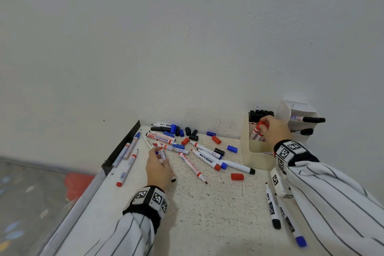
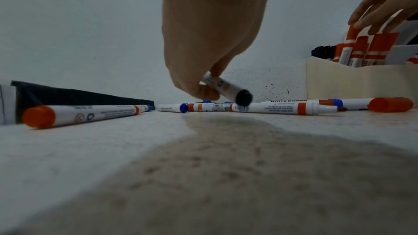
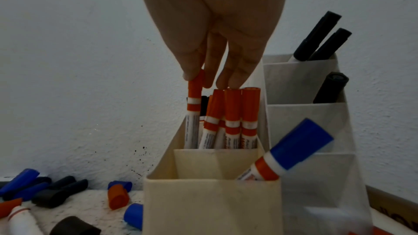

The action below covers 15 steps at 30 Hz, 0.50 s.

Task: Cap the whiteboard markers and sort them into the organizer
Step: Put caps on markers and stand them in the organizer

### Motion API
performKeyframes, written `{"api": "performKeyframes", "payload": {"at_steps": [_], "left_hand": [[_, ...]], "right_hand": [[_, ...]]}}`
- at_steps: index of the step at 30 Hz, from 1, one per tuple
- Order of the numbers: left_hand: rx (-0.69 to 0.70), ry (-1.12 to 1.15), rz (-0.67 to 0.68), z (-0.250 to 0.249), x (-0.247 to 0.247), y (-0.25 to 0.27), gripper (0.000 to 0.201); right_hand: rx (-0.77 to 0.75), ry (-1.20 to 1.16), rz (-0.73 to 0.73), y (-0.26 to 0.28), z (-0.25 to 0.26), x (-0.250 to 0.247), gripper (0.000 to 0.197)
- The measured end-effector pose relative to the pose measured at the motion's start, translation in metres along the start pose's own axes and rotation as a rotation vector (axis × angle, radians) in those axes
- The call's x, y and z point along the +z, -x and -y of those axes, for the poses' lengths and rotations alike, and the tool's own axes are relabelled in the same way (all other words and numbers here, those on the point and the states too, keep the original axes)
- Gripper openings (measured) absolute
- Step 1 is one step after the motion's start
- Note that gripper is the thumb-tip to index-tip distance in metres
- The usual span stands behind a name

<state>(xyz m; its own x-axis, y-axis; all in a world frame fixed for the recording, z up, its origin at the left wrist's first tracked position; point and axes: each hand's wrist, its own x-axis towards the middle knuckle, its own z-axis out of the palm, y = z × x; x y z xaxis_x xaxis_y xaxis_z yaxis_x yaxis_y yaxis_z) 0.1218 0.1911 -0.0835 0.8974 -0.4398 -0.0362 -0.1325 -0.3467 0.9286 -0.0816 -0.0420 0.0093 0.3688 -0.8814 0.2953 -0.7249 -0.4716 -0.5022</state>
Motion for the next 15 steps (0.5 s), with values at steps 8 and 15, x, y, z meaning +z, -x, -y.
{"api": "performKeyframes", "payload": {"at_steps": [8, 15], "left_hand": [[-0.060, 0.069, 0.038, 0.002, 0.000, 0.000, 0.048], [0.000, 0.071, 0.038, 0.003, 0.000, -0.001, 0.041]], "right_hand": [[-0.042, 0.223, 0.010, 0.005, 0.013, 0.009, 0.024], [-0.192, 0.133, -0.142, 0.021, 0.042, 0.020, 0.020]]}}
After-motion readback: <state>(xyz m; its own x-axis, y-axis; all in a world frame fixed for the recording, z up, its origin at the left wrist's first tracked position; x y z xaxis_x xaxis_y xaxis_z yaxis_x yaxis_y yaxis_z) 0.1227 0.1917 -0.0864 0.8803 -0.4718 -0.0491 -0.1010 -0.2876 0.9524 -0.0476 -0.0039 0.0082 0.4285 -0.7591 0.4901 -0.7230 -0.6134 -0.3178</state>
